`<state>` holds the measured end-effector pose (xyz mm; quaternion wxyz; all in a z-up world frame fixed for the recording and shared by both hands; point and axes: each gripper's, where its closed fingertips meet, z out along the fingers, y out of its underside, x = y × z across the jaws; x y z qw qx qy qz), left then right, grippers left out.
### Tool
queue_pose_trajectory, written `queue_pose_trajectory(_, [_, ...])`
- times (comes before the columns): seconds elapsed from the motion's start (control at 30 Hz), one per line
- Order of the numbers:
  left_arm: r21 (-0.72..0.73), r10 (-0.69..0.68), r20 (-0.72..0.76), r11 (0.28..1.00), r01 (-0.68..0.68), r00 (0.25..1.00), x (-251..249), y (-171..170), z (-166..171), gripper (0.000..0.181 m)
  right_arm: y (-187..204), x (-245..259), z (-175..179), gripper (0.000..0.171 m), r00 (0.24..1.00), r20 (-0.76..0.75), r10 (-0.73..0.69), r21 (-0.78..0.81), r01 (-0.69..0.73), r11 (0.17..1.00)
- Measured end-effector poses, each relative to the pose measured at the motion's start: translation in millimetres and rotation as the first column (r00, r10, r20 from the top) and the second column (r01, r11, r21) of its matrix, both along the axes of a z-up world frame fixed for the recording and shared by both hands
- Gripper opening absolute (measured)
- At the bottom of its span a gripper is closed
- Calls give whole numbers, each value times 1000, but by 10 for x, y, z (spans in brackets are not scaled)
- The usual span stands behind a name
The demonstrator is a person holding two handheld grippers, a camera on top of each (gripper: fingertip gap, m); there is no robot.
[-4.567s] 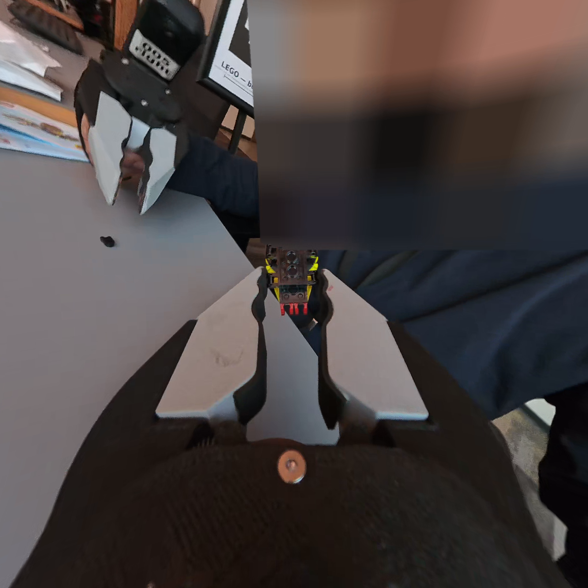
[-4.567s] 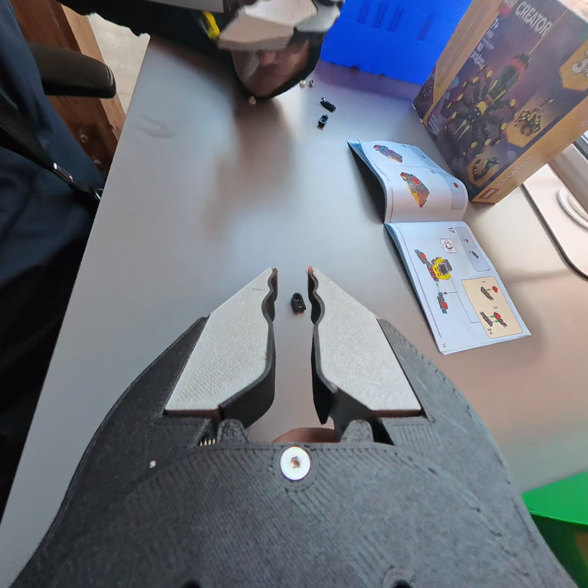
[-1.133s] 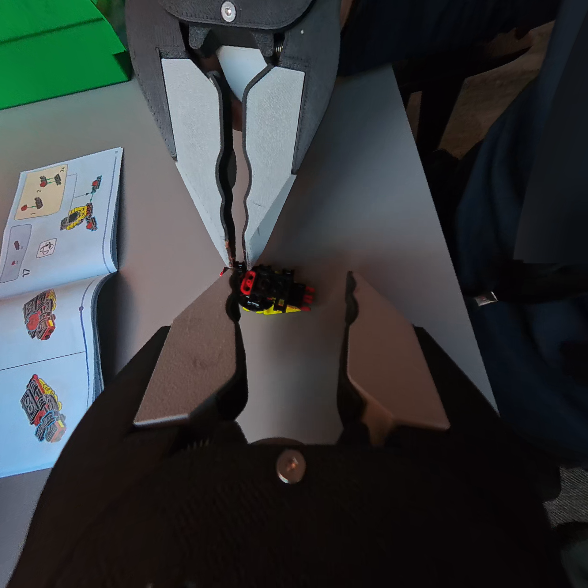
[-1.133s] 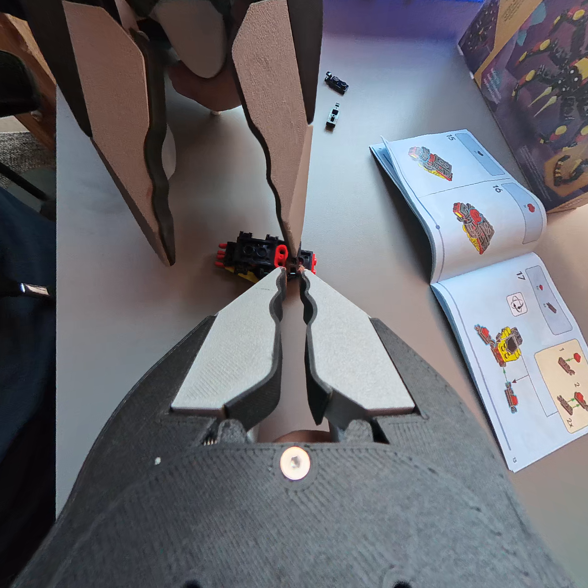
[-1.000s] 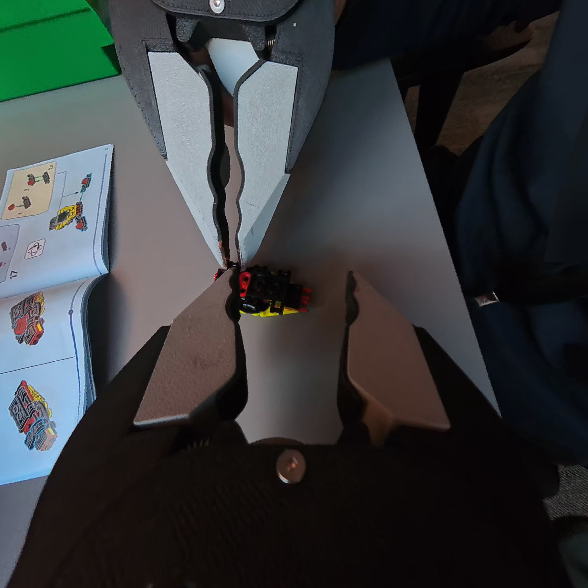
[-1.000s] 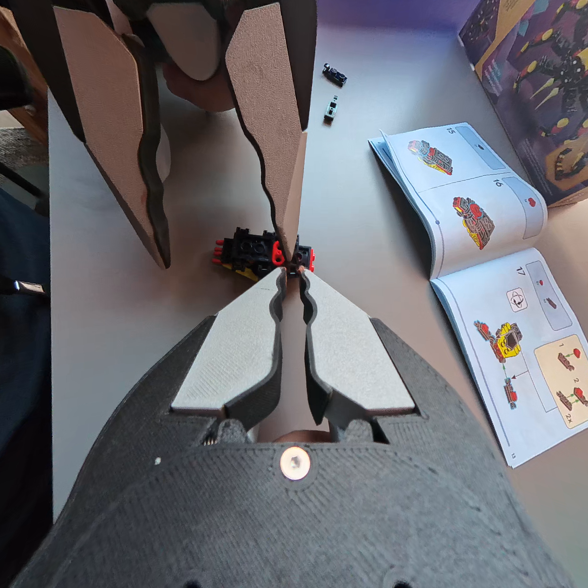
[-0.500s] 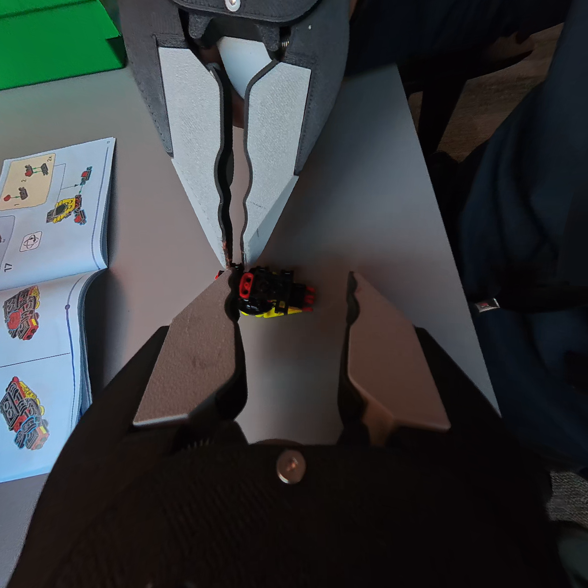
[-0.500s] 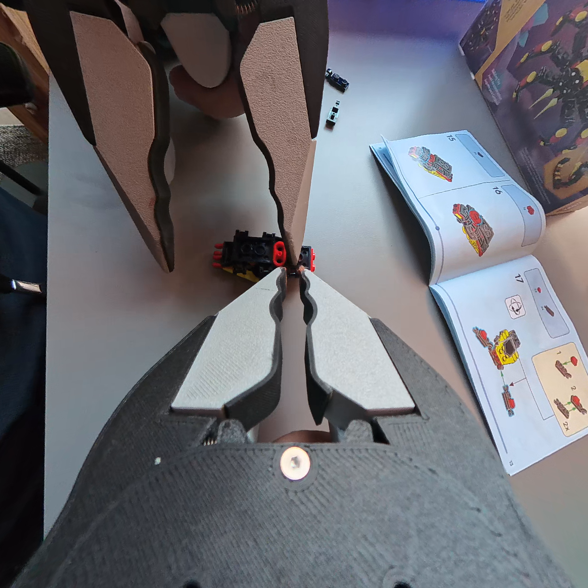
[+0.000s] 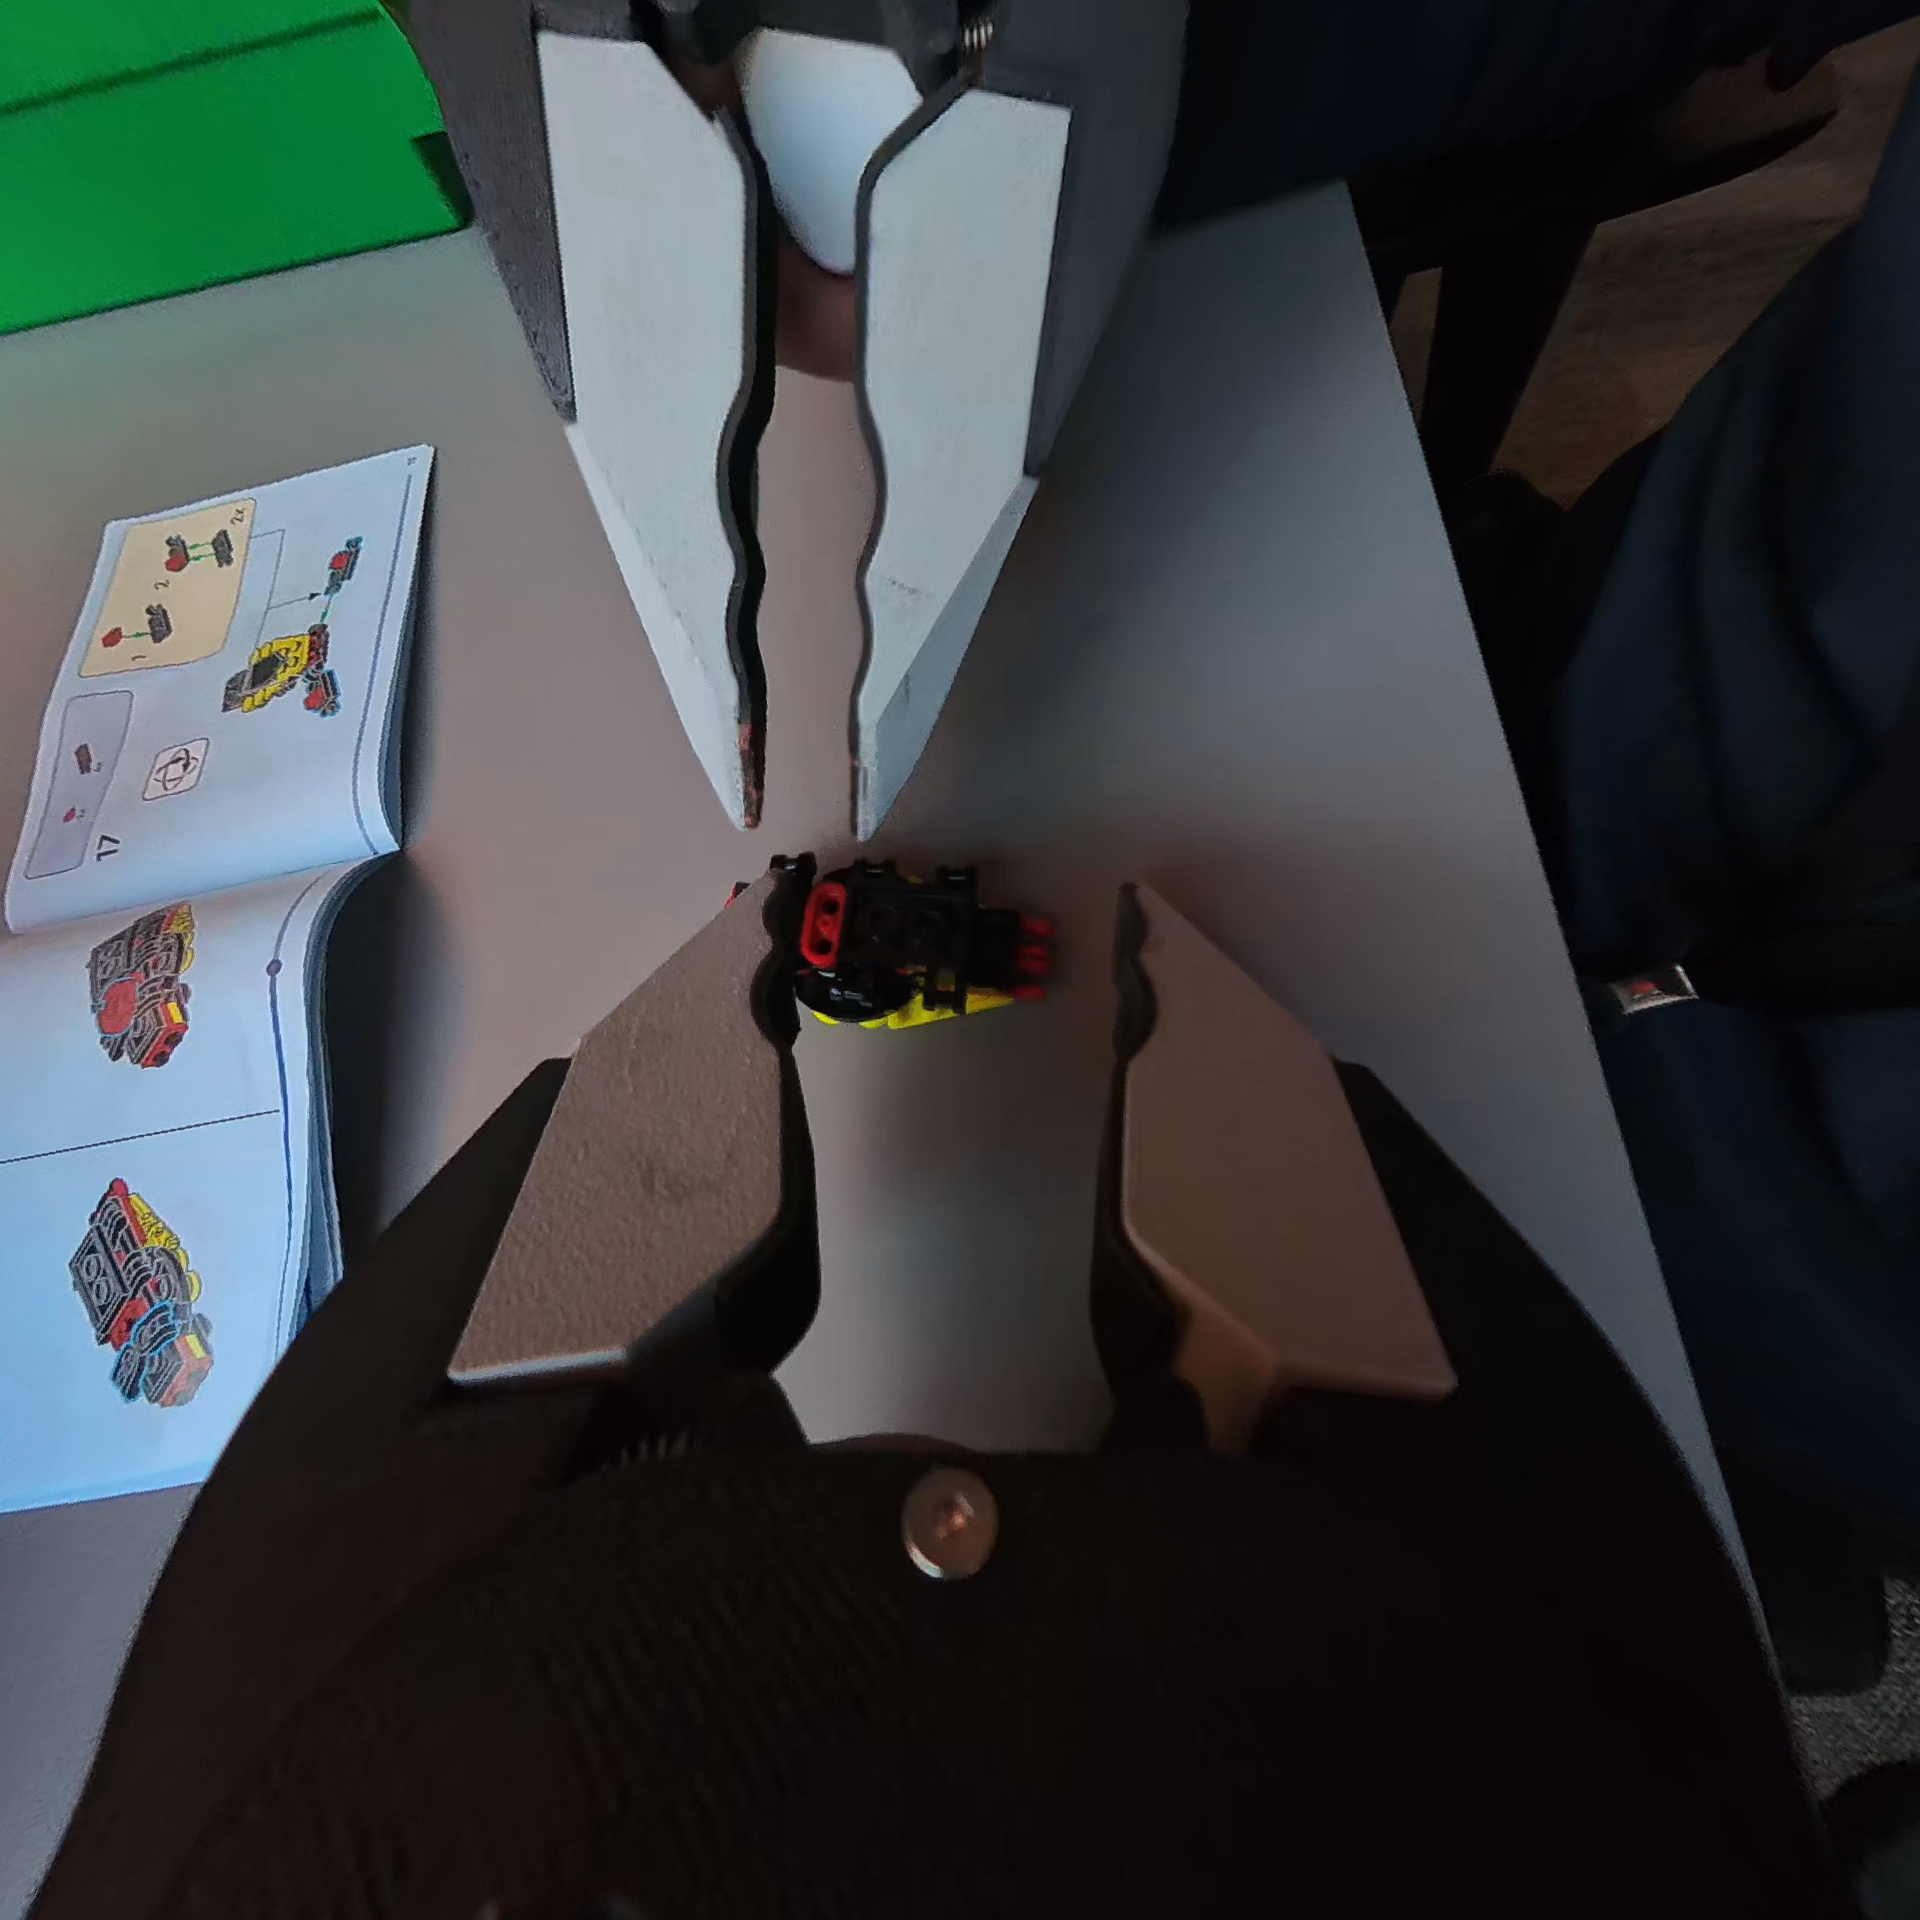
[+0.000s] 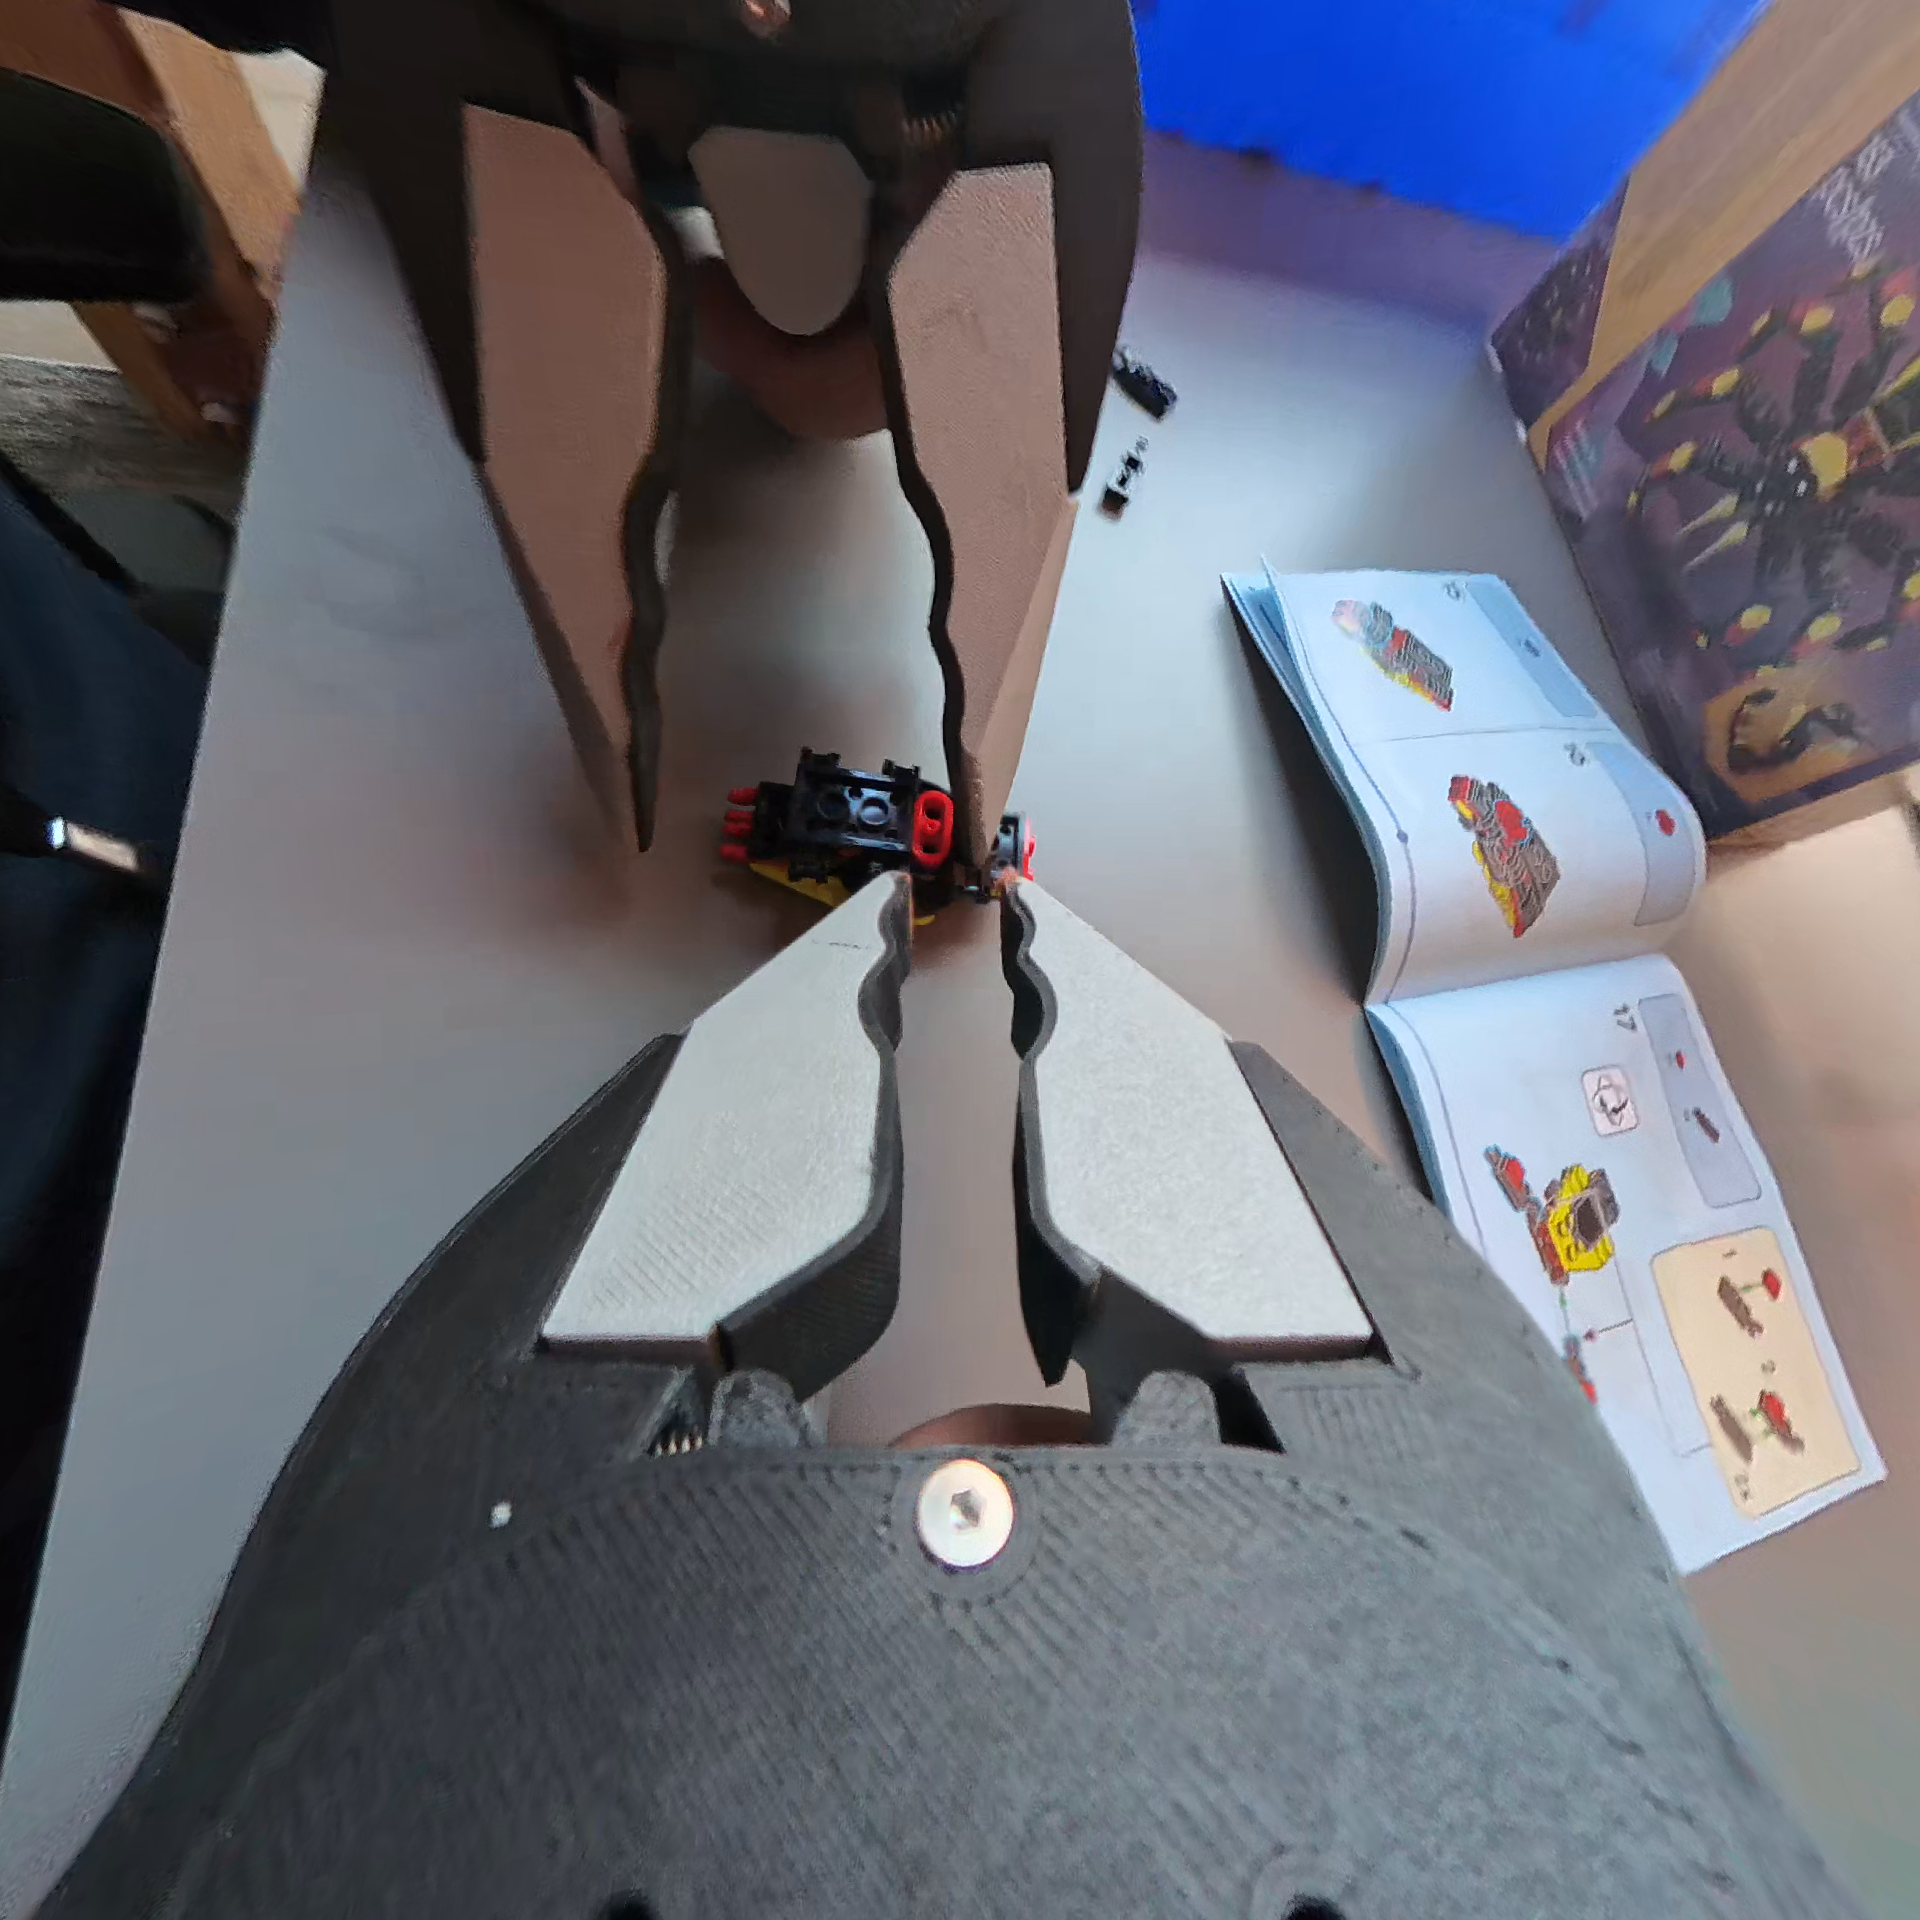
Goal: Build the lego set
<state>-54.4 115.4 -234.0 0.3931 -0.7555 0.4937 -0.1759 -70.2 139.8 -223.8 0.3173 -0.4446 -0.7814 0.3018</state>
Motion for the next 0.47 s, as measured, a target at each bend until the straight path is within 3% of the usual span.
queue_pose_trajectory(0.03, [0, -1, 1, 1000, 1, 1000, -3, -1, 0, 59, -27, 13, 28, 14, 999, -19, 33, -1, -33, 999])
queue_pose_trajectory(0.27, [27, -8, -14, 1000, 9, 1000, -19, 3, -7, 55, -135, 41, -11, 21, 977, -37, 211, 94, -207, 974])
queue_pose_trajectory(0.47, [18, -9, 13, 1000, 9, 1000, -40, -6, 5, 50, -181, 26, 4, 34, 966, -26, 259, 91, -255, 962])
